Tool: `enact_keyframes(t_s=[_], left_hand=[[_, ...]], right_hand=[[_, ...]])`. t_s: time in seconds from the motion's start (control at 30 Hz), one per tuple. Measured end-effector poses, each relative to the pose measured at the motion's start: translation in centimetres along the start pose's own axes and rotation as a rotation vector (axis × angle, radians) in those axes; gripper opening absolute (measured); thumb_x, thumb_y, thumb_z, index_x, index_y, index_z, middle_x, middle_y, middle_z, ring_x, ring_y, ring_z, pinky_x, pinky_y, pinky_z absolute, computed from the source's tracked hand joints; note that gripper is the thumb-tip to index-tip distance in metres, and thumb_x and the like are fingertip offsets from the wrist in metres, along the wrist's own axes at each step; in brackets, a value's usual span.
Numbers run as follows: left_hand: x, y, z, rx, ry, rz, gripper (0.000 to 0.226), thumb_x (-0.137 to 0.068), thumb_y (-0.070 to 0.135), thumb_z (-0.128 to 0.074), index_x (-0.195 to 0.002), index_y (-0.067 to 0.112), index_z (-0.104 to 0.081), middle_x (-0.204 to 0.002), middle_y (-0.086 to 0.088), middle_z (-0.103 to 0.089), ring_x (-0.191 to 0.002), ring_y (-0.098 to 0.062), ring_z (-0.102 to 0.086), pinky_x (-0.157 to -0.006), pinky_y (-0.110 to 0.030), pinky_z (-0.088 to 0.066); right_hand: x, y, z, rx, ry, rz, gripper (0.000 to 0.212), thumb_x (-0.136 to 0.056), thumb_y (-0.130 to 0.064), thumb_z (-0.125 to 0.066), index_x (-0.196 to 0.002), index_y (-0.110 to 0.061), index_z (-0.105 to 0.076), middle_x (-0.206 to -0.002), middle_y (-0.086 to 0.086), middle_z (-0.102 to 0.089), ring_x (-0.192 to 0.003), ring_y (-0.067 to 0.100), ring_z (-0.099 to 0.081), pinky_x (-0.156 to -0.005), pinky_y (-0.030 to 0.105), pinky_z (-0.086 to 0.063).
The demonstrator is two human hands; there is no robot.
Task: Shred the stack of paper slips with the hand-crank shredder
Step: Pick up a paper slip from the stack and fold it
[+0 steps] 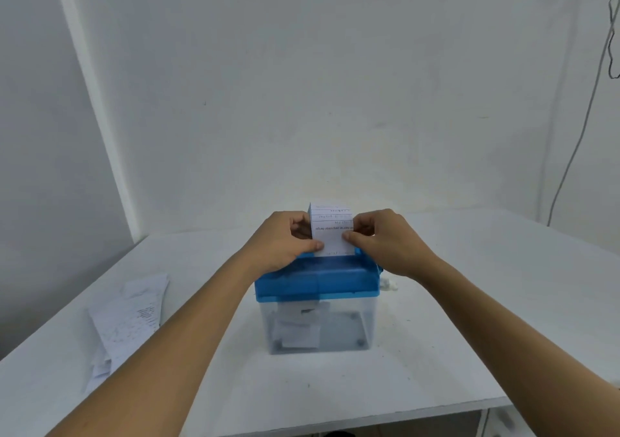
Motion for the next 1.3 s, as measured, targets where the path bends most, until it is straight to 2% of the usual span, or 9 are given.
enact_keyframes(t_s=[0.17,0.43,0.63,0.77,0.9,1.0,1.1,1.2,1.3], left_hand=[[0.1,-0.2,-0.2,0.015,-0.021,-0.007,0.026,-0.084,0.014,-0.081,-0.107,0.023,-0.072,-0.103,0.008,-0.076,-0.095,-0.010,-0.071,-0.090,-0.023,-0.056],[0.2,-0.3,-0.3,0.020,-0.026,-0.006,0.019,-0.082,0.016,-0.082,-0.098,0.021,-0.074,-0.094,0.009,-0.077,-0.089,-0.006,-0.071,-0.088,-0.023,-0.056],[0.2,-0.2,-1.0,-0.093,0.018,-0.018,0.006,-0.090,0.033,-0.074,-0.096,0.031,-0.072,-0.100,0.014,-0.072,-0.091,-0.005,-0.066,-0.078,-0.018,-0.051],[0.3,-0.2,-1.0,-0.137,0.015,-0.025,0.006,-0.090,0.032,-0.074,-0.096,0.032,-0.071,-0.104,0.014,-0.070,-0.096,-0.002,-0.063,-0.080,-0.018,-0.049],[0.3,-0.3,-1.2,-0.141,-0.002,-0.014,0.022,-0.093,0.030,-0.071,-0.114,0.024,-0.073,-0.119,0.011,-0.069,-0.104,-0.007,-0.063,-0.091,-0.023,-0.051],[0.4,-0.2,-1.3,-0.140,-0.007,-0.005,0.025,-0.094,0.029,-0.070,-0.118,0.024,-0.071,-0.122,0.011,-0.068,-0.103,-0.006,-0.062,-0.095,-0.024,-0.050],[0.5,-0.1,-1.4,-0.152,-0.014,0.006,0.030,-0.095,0.029,-0.069,-0.124,0.025,-0.070,-0.126,0.012,-0.068,-0.105,-0.007,-0.061,-0.098,-0.027,-0.050],[0.5,-0.1,-1.3,-0.159,-0.016,0.003,0.031,-0.095,0.030,-0.069,-0.126,0.025,-0.069,-0.127,0.011,-0.068,-0.107,-0.007,-0.062,-0.098,-0.027,-0.050],[0.5,-0.1,-1.4,-0.167,-0.018,0.006,0.031,-0.094,0.030,-0.069,-0.125,0.025,-0.069,-0.128,0.011,-0.068,-0.107,-0.008,-0.062,-0.098,-0.028,-0.051]], right_hand=[[0.6,0.1,0.0,0.015,0.035,0.012,0.019,-0.101,-0.030,-0.056,-0.108,-0.018,-0.069,-0.101,-0.011,-0.062,-0.089,0.013,-0.062,-0.061,0.008,-0.047],[1.1,0.2,0.1,0.043,0.039,0.024,0.017,-0.102,-0.028,-0.055,-0.087,-0.023,-0.061,-0.100,-0.007,-0.064,-0.091,0.016,-0.060,-0.063,0.009,-0.046],[1.3,0.4,-0.1,0.052,0.050,0.019,0.019,-0.101,-0.028,-0.056,-0.083,-0.024,-0.060,-0.090,-0.013,-0.061,-0.084,0.011,-0.058,-0.057,0.008,-0.041],[1.3,1.3,0.2,-0.089,0.105,-0.011,0.019,-0.103,-0.029,-0.051,-0.107,-0.020,-0.068,-0.099,-0.012,-0.065,-0.090,0.008,-0.059,-0.067,0.012,-0.045],[1.8,5.1,0.3,-0.211,0.248,-0.152,0.031,-0.097,-0.004,-0.046,-0.111,-0.022,-0.068,-0.107,-0.003,-0.068,-0.096,0.012,-0.062,-0.078,0.027,-0.052],[2.8,7.4,-1.4,-0.066,0.108,-0.177,0.050,-0.089,0.010,-0.042,-0.122,-0.022,-0.062,-0.118,-0.005,-0.062,-0.101,0.013,-0.058,-0.070,0.016,-0.045],[3.9,8.0,-3.1,0.007,0.040,-0.136,0.050,-0.090,0.009,-0.043,-0.128,-0.020,-0.057,-0.121,-0.007,-0.059,-0.107,0.012,-0.055,-0.076,0.012,-0.041],[5.1,8.5,-5.0,0.092,-0.013,-0.059,0.051,-0.085,0.007,-0.043,-0.127,-0.019,-0.054,-0.126,-0.006,-0.056,-0.116,0.014,-0.051,-0.096,0.022,-0.043],[6.0,9.0,-6.4,0.166,-0.016,-0.025,0.041,-0.093,-0.005,-0.050,-0.129,-0.024,-0.045,-0.128,-0.010,-0.047,-0.116,0.010,-0.044,-0.102,0.028,-0.045]])
Point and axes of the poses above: each hand's wrist, its own x-axis away from the middle knuckle, its own z-axis out of the back of the hand, y = z × x, the point moved 2 cm from there along -x, towards the middle knuckle
